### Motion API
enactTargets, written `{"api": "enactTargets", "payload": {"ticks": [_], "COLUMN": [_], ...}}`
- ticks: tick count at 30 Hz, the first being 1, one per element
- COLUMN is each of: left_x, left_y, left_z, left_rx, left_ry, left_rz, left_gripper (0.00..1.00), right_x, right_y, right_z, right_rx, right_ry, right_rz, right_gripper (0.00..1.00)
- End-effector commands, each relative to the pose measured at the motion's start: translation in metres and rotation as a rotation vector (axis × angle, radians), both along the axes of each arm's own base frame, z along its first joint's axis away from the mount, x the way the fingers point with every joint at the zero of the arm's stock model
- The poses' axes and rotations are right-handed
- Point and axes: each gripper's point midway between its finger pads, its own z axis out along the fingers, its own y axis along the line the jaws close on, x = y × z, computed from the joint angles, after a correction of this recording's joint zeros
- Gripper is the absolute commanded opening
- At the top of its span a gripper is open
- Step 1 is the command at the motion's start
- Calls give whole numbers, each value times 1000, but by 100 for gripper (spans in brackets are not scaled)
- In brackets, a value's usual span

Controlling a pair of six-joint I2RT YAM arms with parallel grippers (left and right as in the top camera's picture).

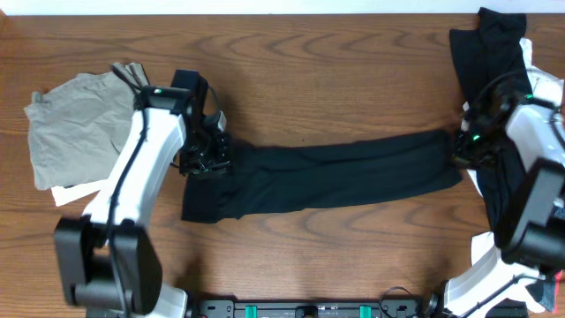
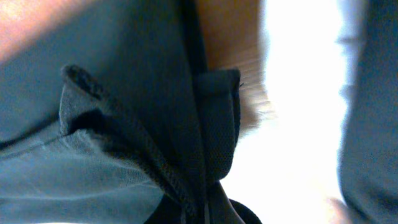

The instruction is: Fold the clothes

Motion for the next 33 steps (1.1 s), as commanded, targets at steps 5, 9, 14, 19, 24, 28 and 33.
{"api": "enactTargets", "payload": {"ticks": [5, 9, 14, 19, 24, 28, 33], "left_x": [-3, -3, -3, -3, -3, -3, -3], "left_y": [1, 1, 1, 1, 1, 1, 1], "left_z": [14, 14, 14, 14, 14, 14, 14], "left_rx": [-4, -4, -4, -4, -4, -4, -4], "left_ry": [-42, -43, -42, -43, -43, -43, -43], "left_rz": [8, 8, 8, 8, 8, 8, 8], "left_gripper": [25, 25, 25, 25, 25, 25, 25], "right_x": [8, 2, 3, 5, 0, -6, -19], "right_y": [-23, 1, 50, 103, 155, 190, 217], "right_z": [70, 74, 73, 73, 72, 64, 51], "right_rx": [-161, -152, -140, -151, -149, -146, -139], "right_ry": [-124, -96, -79, -84, -103, -121, -114], "right_rz": [-34, 30, 170, 278, 388, 467, 523], "right_gripper": [1, 1, 1, 1, 1, 1, 1]}}
